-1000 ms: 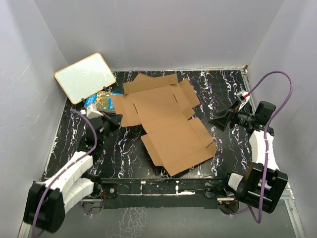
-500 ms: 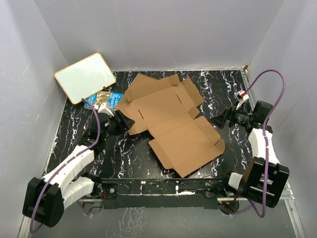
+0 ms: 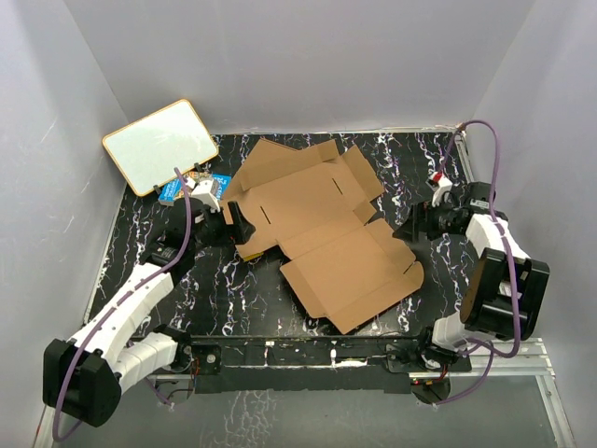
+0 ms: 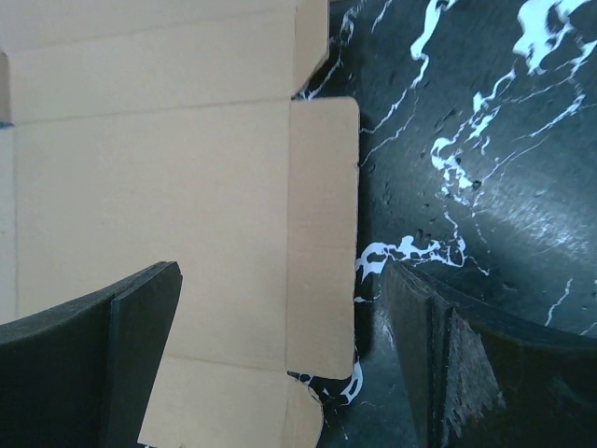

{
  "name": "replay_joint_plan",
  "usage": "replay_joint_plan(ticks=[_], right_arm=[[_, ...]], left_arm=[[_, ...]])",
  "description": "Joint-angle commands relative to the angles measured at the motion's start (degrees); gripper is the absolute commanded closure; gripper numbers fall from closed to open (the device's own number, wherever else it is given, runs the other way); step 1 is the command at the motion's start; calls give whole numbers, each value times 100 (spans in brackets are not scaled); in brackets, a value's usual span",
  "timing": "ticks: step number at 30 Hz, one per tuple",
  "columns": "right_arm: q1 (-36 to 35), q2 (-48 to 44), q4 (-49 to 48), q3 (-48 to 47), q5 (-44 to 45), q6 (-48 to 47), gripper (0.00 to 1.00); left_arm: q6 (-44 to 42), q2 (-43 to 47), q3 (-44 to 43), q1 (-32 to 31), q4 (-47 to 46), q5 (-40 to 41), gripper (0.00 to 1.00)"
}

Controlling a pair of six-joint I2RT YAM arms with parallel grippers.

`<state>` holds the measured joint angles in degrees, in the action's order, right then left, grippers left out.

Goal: Fold the paper box

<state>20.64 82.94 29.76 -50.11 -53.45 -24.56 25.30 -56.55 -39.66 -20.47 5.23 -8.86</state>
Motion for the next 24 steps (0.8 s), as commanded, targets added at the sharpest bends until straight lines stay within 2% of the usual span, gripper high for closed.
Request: replay_joint_plan(ticks=[1,4,10,16,20,24], right_arm=[[-431,263,181,-323,738,-371,2],[-663,590,249,-532,1183,-348,7],[-685,1047,248,-749,1718,-294,17],[-685,1293,386,-790,1546,-346,27],[-685,1434,502,-846,1443,-397,36],[-685,1492,527,-860,1408,-394,47]], left_arm=[[-445,153,-89,18,294,-54,21],[-474,142,-125,24,236,-107,21],[-293,103,12,25,15,-542,21],[-255,301,216,21,-105,-898,21],[-140,290,409,20,-438,-1576,22],[-119,156,414,14,-131,-2049,22]])
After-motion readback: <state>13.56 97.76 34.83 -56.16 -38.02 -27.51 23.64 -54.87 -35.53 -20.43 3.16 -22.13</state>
